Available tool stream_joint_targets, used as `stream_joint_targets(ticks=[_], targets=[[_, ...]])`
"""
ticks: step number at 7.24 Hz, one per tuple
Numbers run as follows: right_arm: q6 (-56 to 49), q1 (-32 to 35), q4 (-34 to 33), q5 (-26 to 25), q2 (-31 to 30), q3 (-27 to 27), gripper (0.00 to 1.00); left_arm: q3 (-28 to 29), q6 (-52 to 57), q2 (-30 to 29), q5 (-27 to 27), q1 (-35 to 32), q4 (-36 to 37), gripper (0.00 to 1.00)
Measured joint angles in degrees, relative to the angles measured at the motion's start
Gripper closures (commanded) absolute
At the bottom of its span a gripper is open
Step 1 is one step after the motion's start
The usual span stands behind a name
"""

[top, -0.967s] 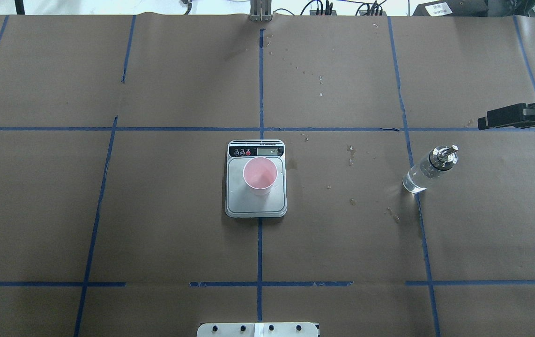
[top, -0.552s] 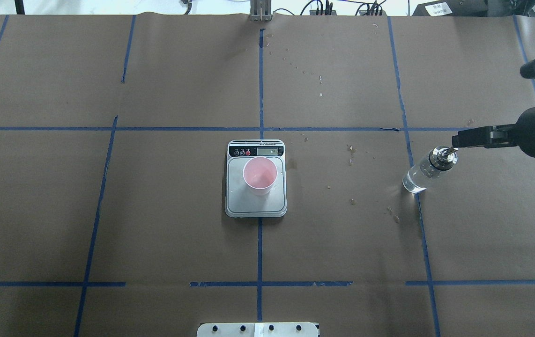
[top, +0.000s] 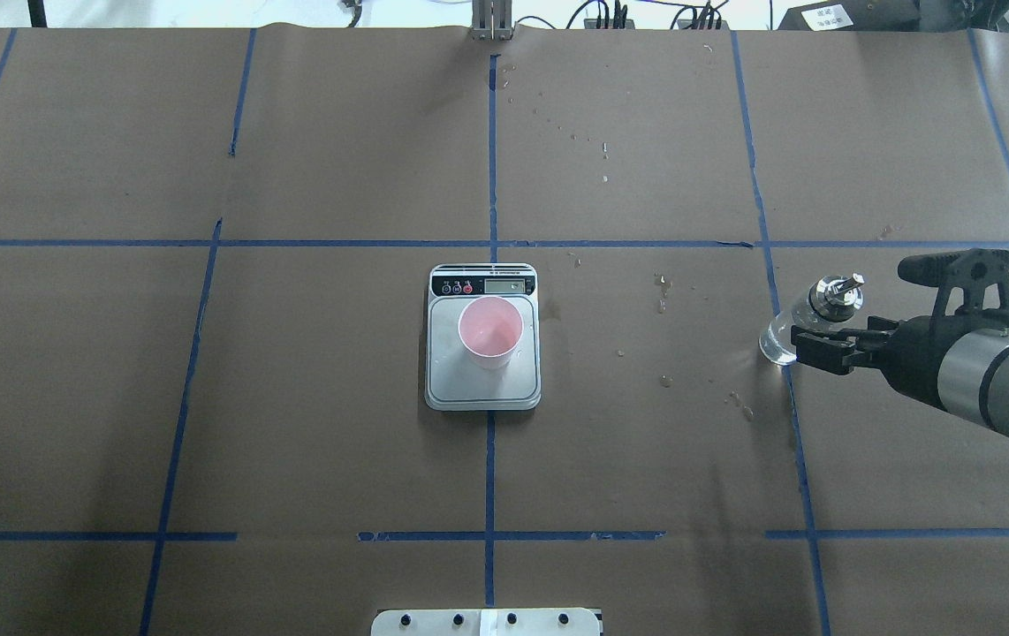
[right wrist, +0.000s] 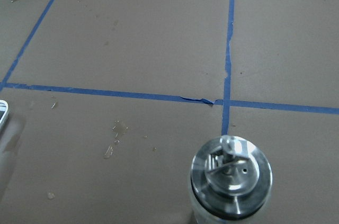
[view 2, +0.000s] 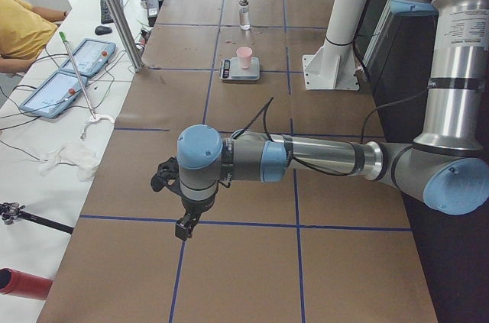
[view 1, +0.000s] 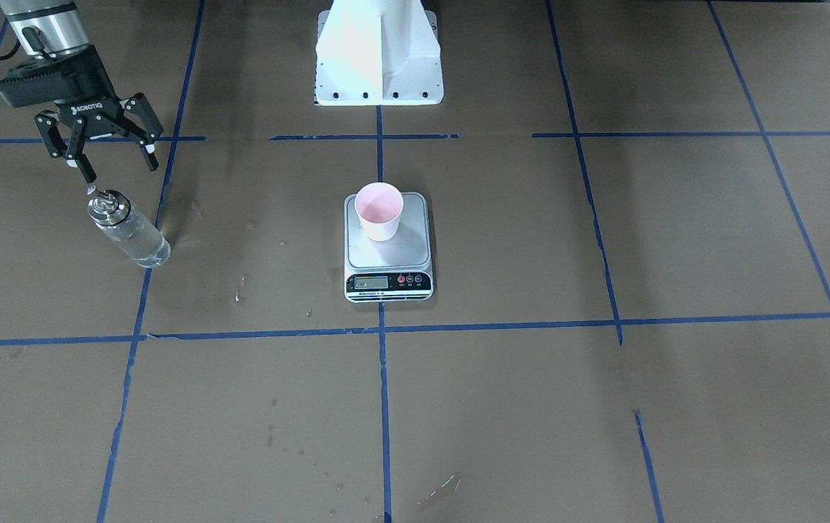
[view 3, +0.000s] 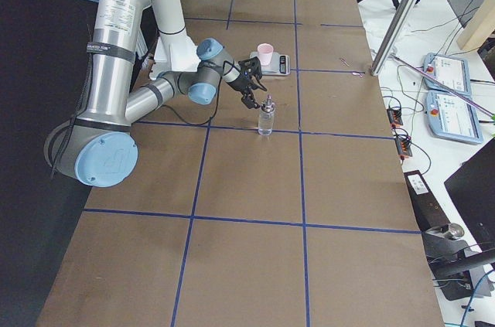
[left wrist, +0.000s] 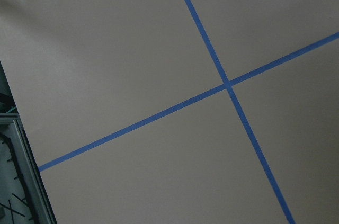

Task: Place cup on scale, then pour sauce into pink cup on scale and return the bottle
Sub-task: 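Reach the right gripper to the glass sauce bottle and grasp it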

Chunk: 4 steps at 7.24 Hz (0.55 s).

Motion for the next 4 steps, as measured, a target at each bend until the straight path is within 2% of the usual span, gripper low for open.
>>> stream_joint_targets(ticks=[1, 4], targets=[[0.15, -1.32, 3.47, -2.30, -0.28, -2.28, 0.00, -0.02, -0.84, 0.39, -0.37, 1.01, -0.51, 0.00], [0.04, -4.36, 8.12, -8.41, -0.17, -6.70, 0.00, -0.13, -1.37, 0.71, -0.70, 5.70, -2.51, 0.00]])
